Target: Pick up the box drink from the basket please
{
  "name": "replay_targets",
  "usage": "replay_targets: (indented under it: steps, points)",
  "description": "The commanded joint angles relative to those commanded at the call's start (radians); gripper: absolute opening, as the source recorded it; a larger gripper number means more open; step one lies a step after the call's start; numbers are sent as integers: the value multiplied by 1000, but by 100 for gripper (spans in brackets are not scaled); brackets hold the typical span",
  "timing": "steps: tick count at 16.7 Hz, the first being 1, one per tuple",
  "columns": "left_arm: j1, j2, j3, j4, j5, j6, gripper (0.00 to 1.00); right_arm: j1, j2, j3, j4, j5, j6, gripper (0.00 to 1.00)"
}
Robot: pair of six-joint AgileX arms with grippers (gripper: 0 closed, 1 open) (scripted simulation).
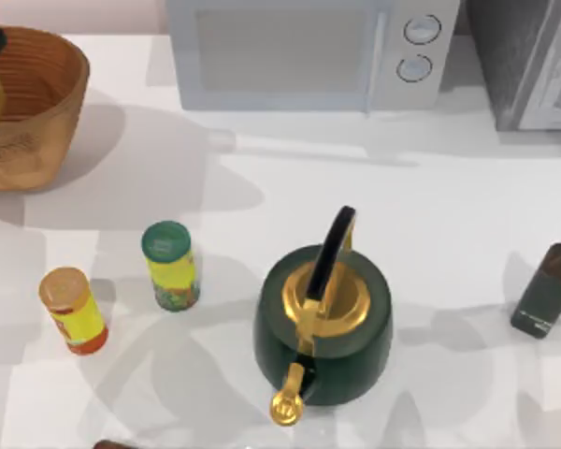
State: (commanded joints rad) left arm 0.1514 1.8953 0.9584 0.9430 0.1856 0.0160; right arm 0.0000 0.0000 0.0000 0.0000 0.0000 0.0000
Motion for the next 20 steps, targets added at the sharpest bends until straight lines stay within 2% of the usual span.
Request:
replay_targets:
  steps: [8,16,20]
  points:
    - [5,-204,152,-351,-4,1,0,0,0,0,0,0,0,100]
    - [4,-228,154,-382,-6,2,0,0,0,0,0,0,0,100]
    - [-10,-376,62,-429,-22,0,0,0,0,0,0,0,0,100]
